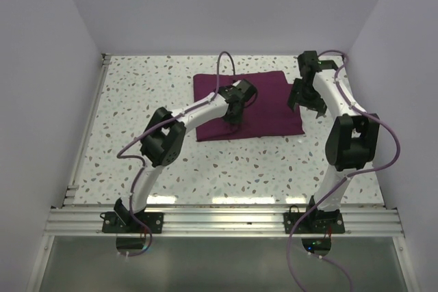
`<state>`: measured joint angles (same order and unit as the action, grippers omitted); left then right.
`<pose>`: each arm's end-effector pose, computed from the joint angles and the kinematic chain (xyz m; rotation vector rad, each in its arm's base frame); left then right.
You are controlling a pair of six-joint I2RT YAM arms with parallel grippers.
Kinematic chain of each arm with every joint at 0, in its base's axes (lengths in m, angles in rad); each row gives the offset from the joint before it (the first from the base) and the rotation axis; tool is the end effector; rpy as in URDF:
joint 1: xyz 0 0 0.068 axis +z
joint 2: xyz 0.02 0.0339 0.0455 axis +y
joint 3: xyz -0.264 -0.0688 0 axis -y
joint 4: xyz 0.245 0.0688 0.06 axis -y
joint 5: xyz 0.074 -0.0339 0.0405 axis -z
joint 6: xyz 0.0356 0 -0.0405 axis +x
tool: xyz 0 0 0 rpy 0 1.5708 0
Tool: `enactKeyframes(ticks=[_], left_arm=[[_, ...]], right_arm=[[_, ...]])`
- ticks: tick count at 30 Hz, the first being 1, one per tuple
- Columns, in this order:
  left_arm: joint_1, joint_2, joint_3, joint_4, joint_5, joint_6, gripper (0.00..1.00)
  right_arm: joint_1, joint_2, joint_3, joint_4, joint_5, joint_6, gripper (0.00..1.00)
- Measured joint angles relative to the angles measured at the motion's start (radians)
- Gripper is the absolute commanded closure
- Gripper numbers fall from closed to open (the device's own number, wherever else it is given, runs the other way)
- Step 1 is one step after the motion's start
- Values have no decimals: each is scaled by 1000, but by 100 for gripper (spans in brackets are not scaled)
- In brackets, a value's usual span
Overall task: Open and lay out the surgical kit
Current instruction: Open the surgical kit at the center of the board.
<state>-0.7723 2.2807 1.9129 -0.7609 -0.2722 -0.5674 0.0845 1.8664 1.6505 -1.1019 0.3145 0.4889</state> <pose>0.3567 -0.3341 0.1837 0.1884 2.6230 -0.0846 0.3757 0.0208 0.2678 0.6163 2.7257 -0.3244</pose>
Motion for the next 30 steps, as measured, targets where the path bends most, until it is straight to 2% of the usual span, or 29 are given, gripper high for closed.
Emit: enactKeyframes(ticks=[5, 8, 9, 11, 12, 13, 14, 15, 18, 24, 30], left_arm=[[19, -64, -17, -33, -20, -24, 100], [85, -230, -154, -20, -18, -52, 100], [124, -307, -220, -11, -15, -60, 97], [208, -459, -340, 8, -16, -72, 84], [256, -533, -402, 23, -21, -75, 70], [300, -604, -466, 42, -34, -77, 59], [328, -653, -510, 43, -45, -74, 33], [349, -697, -558, 44, -55, -72, 22], [358, -756, -690, 49, -66, -89, 1], [351, -755, -906, 31, -53, -115, 0], [356, -862, -949, -13, -63, -127, 0]], right_arm=[[0, 46, 94, -10, -5, -3, 10], [0, 93, 182, -10, -33, -8, 9], [0, 110, 212, -5, -51, -9, 9], [0, 140, 261, 4, -80, -9, 9], [0, 154, 282, 14, -97, -8, 9], [0, 166, 296, 24, -111, -6, 9], [0, 179, 310, 35, -129, 0, 9], [0, 192, 318, 48, -144, 7, 9], [2, 237, 332, 84, -173, 37, 9], [1, 300, 292, 194, -171, 121, 8], [-3, 311, 242, 320, -96, 209, 8]])
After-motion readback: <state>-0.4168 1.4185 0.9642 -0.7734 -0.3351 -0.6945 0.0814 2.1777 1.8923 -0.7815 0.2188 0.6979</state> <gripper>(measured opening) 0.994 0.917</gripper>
